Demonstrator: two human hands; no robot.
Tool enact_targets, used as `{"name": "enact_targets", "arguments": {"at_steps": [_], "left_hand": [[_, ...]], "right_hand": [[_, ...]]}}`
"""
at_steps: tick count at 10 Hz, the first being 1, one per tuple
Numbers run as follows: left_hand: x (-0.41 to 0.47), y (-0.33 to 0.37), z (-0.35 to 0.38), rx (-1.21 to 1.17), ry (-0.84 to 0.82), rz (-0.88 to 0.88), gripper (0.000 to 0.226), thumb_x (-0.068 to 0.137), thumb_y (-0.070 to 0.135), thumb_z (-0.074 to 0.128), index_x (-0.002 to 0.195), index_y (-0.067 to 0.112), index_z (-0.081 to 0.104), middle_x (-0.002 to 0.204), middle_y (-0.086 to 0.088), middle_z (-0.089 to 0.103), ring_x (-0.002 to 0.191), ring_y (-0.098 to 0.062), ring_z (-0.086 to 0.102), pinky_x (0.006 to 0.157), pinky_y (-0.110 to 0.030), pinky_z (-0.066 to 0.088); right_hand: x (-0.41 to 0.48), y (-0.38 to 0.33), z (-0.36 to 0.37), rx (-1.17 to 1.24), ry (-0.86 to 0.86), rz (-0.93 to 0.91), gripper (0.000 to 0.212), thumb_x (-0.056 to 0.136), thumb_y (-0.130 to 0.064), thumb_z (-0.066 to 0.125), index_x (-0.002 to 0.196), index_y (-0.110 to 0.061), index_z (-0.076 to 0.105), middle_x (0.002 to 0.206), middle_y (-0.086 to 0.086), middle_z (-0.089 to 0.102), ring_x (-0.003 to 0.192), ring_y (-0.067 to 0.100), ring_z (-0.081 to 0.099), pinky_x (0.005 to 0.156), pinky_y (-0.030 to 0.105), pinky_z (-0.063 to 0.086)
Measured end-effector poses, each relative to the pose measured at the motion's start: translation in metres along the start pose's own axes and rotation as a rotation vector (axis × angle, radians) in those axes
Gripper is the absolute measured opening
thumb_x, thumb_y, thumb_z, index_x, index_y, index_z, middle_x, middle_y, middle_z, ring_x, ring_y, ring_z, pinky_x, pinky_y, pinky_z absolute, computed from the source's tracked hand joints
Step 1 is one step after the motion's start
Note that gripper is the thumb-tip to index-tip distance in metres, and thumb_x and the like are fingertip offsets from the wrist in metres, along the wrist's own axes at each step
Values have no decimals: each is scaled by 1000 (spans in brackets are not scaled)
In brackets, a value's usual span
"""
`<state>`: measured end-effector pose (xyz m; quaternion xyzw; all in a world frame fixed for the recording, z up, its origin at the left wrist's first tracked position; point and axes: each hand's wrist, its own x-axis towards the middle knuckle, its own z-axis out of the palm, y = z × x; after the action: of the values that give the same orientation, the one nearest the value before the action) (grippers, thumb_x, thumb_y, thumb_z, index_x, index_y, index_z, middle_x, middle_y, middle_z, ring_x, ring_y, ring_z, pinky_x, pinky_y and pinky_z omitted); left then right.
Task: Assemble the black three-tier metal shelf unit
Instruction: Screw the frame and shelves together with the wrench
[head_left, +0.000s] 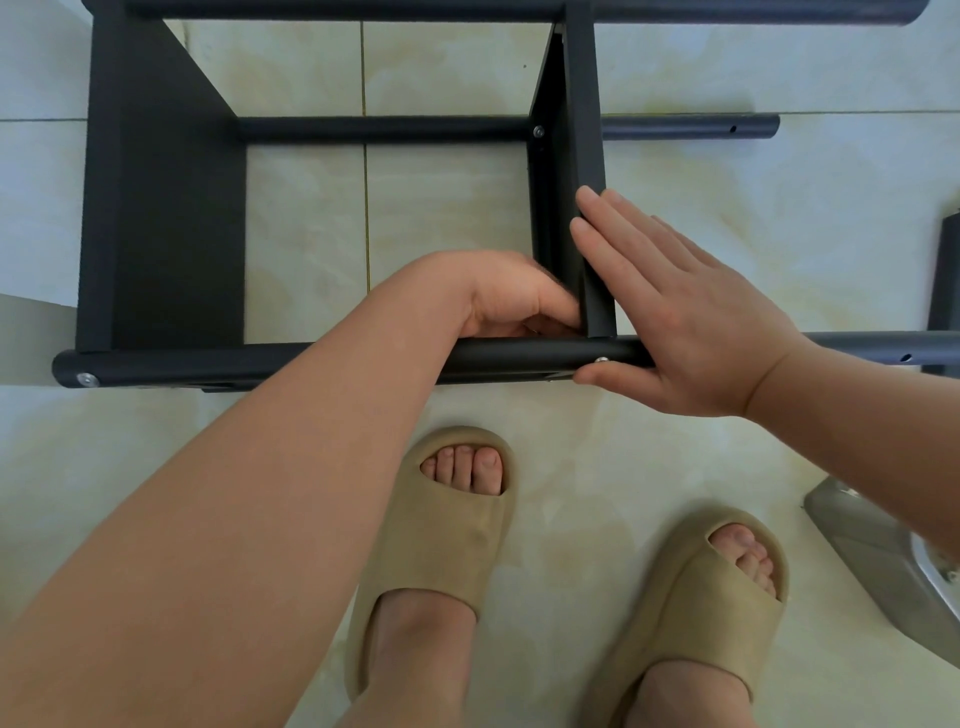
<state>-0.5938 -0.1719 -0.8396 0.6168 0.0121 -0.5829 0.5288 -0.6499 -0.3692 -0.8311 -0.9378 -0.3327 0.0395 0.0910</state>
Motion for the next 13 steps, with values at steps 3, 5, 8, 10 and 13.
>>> {"name": "enact_targets", "arguments": {"at_steps": [3,5,8,10,13], "left_hand": [[-1,1,0,-63,-15,28,20,88,-9,52,81,2,67,73,-13,68,67,-22,68,66,-31,57],[-1,1,0,25,-5,3,11,91,1,58,92,3,69,80,-13,72,72,-22,70,70,-32,58],[-2,1,-2,-47,-29,23,17,89,-10,51,93,0,64,78,-14,69,69,-22,69,65,-30,57],[-1,2,0,20,-12,-27,12,92,4,59,96,3,70,85,-15,72,74,-23,70,76,-35,58],[-1,2,-1,-74,-15,28,19,90,-10,50,86,3,63,70,-10,67,63,-18,67,58,-26,55]], "right_hand": [[0,0,0,2,5,-3,99,96,-72,37,158,2,18,168,18,10,156,34,11,118,59,30],[0,0,0,4,2,-1,99,95,-72,37,158,2,17,168,17,10,156,33,10,118,59,30],[0,0,0,2,-3,1,99,95,-73,37,159,1,16,168,16,9,156,32,10,118,58,30],[0,0,-1,-3,-3,0,99,95,-73,35,159,1,16,168,16,9,156,33,10,118,58,30],[0,0,-1,1,3,0,99,95,-72,37,159,1,17,168,17,10,156,33,11,118,59,30]]}}
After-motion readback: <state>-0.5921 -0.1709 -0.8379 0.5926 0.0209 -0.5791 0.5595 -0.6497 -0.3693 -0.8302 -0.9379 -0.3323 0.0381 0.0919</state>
